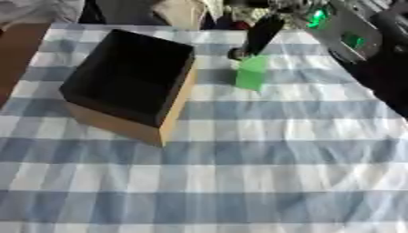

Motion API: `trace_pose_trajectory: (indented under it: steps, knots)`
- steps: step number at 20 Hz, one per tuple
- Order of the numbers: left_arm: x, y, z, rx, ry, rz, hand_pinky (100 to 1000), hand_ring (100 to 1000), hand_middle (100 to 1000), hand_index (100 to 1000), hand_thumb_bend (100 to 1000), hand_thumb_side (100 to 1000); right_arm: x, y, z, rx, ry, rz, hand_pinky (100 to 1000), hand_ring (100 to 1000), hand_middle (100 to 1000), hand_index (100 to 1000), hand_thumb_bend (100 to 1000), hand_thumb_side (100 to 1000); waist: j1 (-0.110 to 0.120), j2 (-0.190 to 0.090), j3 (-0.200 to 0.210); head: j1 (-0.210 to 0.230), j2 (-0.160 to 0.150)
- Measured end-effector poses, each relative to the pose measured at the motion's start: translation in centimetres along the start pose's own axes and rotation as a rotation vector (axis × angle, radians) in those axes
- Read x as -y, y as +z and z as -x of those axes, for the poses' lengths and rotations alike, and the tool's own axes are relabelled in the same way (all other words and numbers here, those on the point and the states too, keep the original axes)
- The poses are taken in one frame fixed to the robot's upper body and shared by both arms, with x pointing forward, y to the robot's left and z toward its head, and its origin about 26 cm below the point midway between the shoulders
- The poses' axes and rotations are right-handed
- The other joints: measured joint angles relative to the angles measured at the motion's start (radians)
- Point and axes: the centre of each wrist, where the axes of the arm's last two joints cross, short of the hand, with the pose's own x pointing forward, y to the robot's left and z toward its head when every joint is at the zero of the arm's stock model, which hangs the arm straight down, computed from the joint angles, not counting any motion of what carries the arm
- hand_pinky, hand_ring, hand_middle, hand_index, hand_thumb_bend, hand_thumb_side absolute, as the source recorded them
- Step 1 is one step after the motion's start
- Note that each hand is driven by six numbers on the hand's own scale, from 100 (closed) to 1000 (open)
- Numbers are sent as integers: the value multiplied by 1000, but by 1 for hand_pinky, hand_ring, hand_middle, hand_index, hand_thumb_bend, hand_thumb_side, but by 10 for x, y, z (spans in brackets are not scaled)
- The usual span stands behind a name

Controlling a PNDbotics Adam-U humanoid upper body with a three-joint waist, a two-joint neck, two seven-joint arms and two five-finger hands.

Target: Pick up objects on the table and place them in the box.

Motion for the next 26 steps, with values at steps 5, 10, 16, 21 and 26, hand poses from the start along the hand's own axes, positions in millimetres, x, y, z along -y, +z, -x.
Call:
trace_pose_trajectory:
  steps: [5,10,16,21,26]
  knots:
    - [0,0,0,-1,-1,2,605,718,577,714,281,350,-8,-5,10,-9,-30,-45,1000,1000,972,1000,390,125,-1,1,0,0,0]
    - [0,0,0,-2,-2,6,604,718,576,713,278,348,-12,-10,17,-29,-55,-61,1000,1000,950,1000,399,179,-1,2,0,0,0]
    - [1,1,0,-2,0,10,604,719,576,712,279,346,-16,-18,31,-82,-92,-72,1000,1000,948,1000,449,241,0,4,0,0,0]
    - [1,1,0,-2,1,12,603,719,576,710,279,345,-20,-30,44,-137,-125,-93,1000,1000,939,987,462,269,2,9,2,-1,-1]
    - [1,1,0,-3,1,13,602,720,576,710,278,346,-28,-39,54,-173,-140,-130,1000,1000,943,977,455,259,2,20,7,-1,-1]
